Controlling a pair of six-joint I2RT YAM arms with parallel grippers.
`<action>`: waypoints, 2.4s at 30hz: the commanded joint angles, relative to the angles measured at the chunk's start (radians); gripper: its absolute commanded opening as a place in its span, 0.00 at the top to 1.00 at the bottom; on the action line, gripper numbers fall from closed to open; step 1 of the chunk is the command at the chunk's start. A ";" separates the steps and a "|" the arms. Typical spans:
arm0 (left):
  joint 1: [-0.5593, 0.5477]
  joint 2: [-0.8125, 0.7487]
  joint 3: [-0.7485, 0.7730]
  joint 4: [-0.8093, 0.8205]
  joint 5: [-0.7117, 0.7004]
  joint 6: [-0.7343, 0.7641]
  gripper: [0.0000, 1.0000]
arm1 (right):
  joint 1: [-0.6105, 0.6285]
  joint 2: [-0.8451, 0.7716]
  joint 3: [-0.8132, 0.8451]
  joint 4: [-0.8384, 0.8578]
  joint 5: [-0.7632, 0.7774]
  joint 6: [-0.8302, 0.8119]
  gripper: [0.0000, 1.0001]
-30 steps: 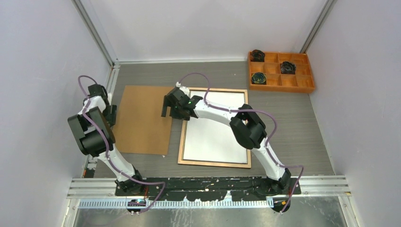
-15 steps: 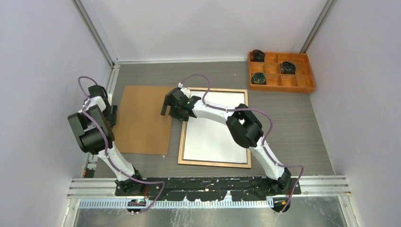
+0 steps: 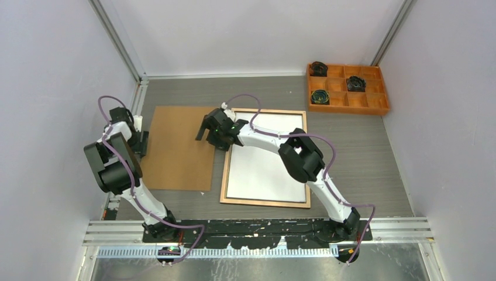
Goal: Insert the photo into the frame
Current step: Turn over the photo frame item at the center of the board.
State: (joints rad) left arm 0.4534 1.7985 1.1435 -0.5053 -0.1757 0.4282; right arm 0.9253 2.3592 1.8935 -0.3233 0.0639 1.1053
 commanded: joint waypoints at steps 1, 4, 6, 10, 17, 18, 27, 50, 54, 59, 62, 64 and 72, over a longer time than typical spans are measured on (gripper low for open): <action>-0.015 0.026 -0.063 -0.095 0.115 0.013 0.19 | 0.003 0.024 0.015 0.071 -0.078 0.076 0.00; -0.020 0.019 -0.071 -0.103 0.123 0.023 0.19 | 0.000 0.003 -0.012 0.143 -0.121 0.109 0.00; -0.027 0.012 -0.079 -0.106 0.124 0.028 0.19 | 0.000 -0.023 -0.040 0.212 -0.151 0.138 0.01; -0.034 0.004 -0.090 -0.108 0.120 0.030 0.20 | -0.002 -0.071 -0.056 0.297 -0.203 0.166 0.02; -0.035 0.011 -0.084 -0.121 0.137 0.030 0.21 | -0.003 -0.143 -0.132 0.488 -0.281 0.246 0.06; -0.035 0.015 -0.084 -0.121 0.138 0.030 0.21 | -0.003 -0.156 -0.155 0.536 -0.292 0.265 0.06; -0.035 0.019 -0.093 -0.112 0.129 0.038 0.20 | -0.002 -0.206 -0.272 0.872 -0.382 0.383 0.09; -0.035 -0.026 -0.098 -0.124 0.125 0.049 0.18 | -0.005 -0.272 -0.380 0.925 -0.399 0.392 0.24; -0.035 -0.048 -0.068 -0.150 0.139 0.061 0.12 | -0.009 -0.345 -0.415 0.782 -0.349 0.294 0.39; -0.065 -0.149 0.013 -0.241 0.224 0.093 0.01 | -0.008 -0.376 -0.375 0.603 -0.306 0.225 0.80; -0.095 -0.213 0.096 -0.351 0.338 0.113 0.00 | -0.007 -0.364 -0.332 0.546 -0.298 0.227 0.93; -0.100 -0.253 0.140 -0.401 0.439 0.130 0.00 | -0.005 -0.356 -0.306 0.525 -0.290 0.236 0.99; -0.104 -0.589 0.170 -0.557 0.980 0.394 0.00 | -0.065 -0.332 -0.072 0.334 -0.246 0.217 1.00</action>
State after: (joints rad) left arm 0.3489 1.3968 1.3113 -0.9287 0.4618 0.6346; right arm 0.9039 2.0674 1.6535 -0.0238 -0.2085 1.3174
